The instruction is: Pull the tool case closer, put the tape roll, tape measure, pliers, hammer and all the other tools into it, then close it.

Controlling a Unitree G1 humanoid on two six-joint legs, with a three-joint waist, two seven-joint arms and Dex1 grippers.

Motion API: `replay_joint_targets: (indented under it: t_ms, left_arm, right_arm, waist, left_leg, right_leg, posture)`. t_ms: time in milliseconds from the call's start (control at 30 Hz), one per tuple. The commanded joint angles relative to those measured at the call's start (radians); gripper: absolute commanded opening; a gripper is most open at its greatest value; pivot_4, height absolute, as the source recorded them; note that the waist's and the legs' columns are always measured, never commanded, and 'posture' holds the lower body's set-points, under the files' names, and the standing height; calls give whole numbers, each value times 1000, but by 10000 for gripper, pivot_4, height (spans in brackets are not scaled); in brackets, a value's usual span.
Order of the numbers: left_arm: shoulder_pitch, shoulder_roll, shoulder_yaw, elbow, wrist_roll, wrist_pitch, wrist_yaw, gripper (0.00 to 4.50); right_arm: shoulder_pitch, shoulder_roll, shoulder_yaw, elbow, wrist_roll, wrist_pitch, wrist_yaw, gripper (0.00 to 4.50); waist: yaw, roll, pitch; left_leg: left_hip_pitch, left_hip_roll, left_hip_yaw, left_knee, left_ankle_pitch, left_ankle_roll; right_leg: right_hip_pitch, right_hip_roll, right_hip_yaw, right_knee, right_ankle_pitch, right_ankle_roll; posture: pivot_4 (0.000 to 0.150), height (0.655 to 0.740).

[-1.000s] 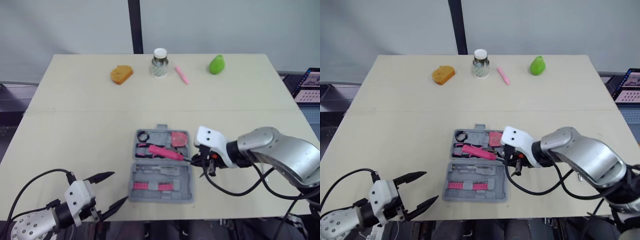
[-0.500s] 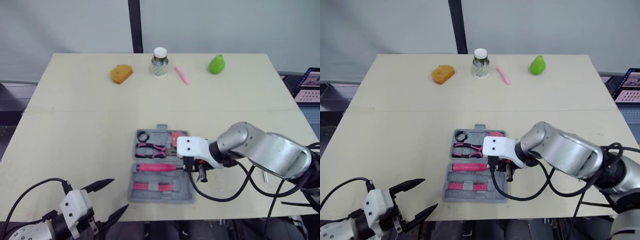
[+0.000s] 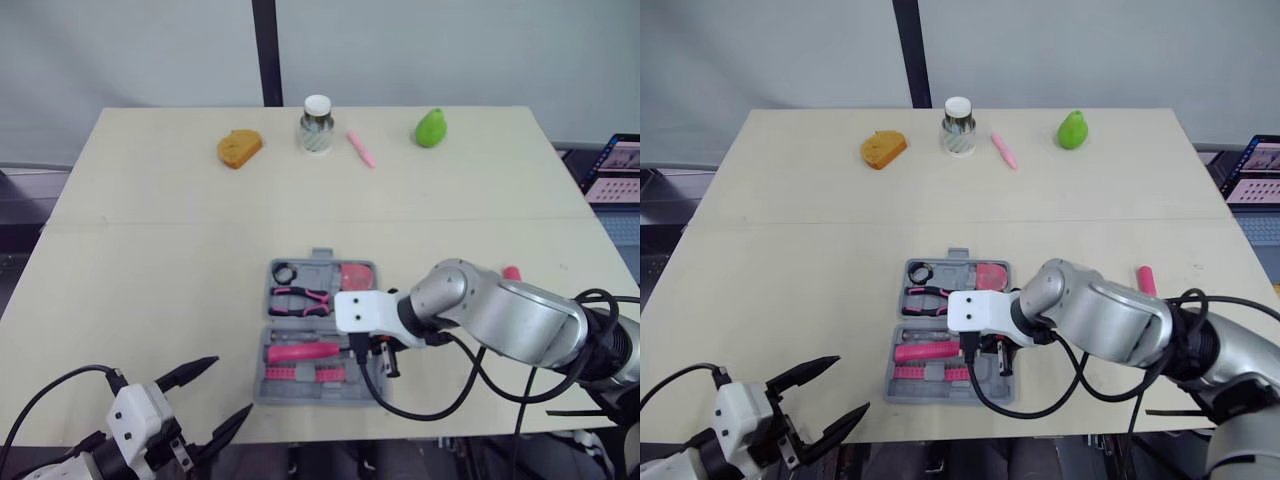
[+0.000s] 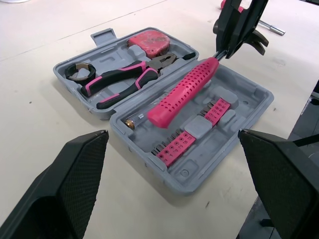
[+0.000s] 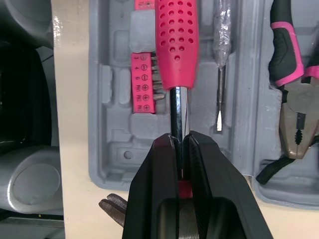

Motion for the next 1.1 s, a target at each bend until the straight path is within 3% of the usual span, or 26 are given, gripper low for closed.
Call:
replay_joint_targets:
  t_ms: [33,1100]
  left_arm:
    - [20,-3,8,-25,-9,-15,4,45000]
    - [1,8,-2,-20,14,-10,19,45000]
  right_arm:
    - [5,22,4,-7,-22,14,-24,192]
    - [49,151,34,44,-44,72,-131,192]
  waist:
    - [-4,0,0]
    - [-8,0,0]
  left_leg:
    - [0,0,0,0,0,0]
    - [0,0,0,0,0,0]
  right_leg:
    - [0,0,0,0,0,0]
    - [0,0,0,1,0,0]
  posture:
    - [1500,7400]
    - [1500,7400]
